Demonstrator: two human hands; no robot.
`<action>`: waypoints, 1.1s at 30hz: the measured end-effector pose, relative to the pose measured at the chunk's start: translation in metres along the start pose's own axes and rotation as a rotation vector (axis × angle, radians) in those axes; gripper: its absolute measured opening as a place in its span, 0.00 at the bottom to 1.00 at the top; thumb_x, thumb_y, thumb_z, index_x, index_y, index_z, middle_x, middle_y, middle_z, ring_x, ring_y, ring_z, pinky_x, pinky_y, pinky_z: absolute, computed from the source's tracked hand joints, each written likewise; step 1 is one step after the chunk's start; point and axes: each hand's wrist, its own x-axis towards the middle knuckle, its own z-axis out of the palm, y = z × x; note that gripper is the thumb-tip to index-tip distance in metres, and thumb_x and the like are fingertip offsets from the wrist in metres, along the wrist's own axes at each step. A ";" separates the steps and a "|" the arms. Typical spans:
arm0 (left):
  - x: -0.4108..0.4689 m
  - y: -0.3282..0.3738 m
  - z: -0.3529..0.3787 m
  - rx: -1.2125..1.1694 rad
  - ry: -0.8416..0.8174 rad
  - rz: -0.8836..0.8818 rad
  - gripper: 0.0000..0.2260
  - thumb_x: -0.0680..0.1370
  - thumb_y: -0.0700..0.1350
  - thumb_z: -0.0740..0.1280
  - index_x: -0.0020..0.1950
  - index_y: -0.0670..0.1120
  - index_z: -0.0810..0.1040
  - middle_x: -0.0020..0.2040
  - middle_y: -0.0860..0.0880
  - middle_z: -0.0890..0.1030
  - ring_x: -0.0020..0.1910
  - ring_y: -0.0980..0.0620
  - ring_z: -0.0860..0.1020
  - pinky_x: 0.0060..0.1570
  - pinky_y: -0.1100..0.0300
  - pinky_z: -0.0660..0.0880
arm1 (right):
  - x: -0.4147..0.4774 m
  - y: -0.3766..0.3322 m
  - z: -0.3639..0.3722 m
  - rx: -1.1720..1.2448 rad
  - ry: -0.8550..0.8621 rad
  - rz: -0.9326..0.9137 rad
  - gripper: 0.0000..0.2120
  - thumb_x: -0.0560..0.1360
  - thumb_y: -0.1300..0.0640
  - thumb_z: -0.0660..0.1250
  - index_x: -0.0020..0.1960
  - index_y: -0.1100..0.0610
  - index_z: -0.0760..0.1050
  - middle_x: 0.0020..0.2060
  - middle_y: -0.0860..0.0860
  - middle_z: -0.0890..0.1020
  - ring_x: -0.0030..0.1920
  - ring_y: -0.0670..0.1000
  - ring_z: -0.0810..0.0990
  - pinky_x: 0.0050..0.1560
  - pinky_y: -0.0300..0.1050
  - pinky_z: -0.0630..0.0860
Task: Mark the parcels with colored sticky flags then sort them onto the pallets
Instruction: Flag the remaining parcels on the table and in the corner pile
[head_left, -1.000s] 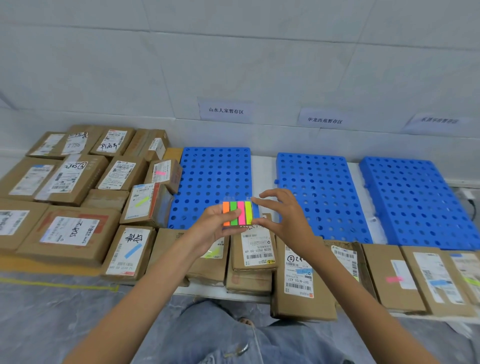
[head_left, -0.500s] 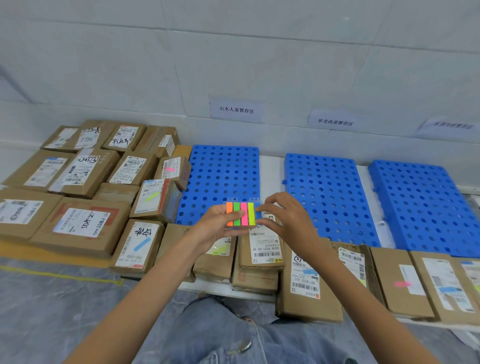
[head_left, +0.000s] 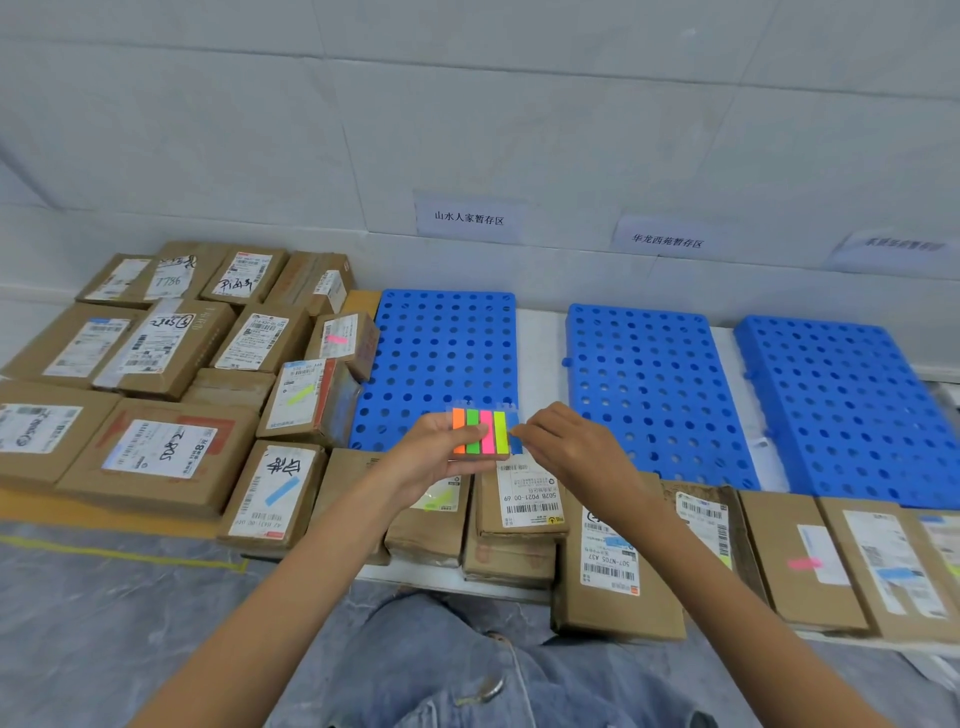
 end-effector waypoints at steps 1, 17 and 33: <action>0.000 -0.001 0.001 -0.001 0.002 -0.005 0.10 0.78 0.37 0.64 0.59 0.39 0.76 0.49 0.43 0.83 0.41 0.50 0.84 0.41 0.63 0.80 | 0.001 -0.002 -0.001 0.005 0.011 0.012 0.17 0.63 0.71 0.74 0.49 0.57 0.78 0.38 0.50 0.77 0.39 0.49 0.75 0.25 0.42 0.72; 0.001 -0.009 0.008 0.202 0.020 0.029 0.06 0.79 0.38 0.63 0.53 0.43 0.79 0.48 0.47 0.84 0.43 0.53 0.84 0.41 0.63 0.80 | 0.008 -0.009 -0.006 0.889 0.039 0.890 0.06 0.73 0.59 0.70 0.40 0.49 0.79 0.31 0.45 0.78 0.32 0.47 0.74 0.35 0.38 0.75; 0.015 -0.037 -0.034 0.181 0.145 -0.080 0.10 0.79 0.36 0.63 0.59 0.40 0.76 0.54 0.43 0.82 0.46 0.49 0.83 0.41 0.61 0.81 | -0.001 0.005 0.005 1.283 0.181 1.215 0.02 0.76 0.64 0.65 0.47 0.61 0.76 0.33 0.56 0.82 0.27 0.49 0.79 0.31 0.40 0.78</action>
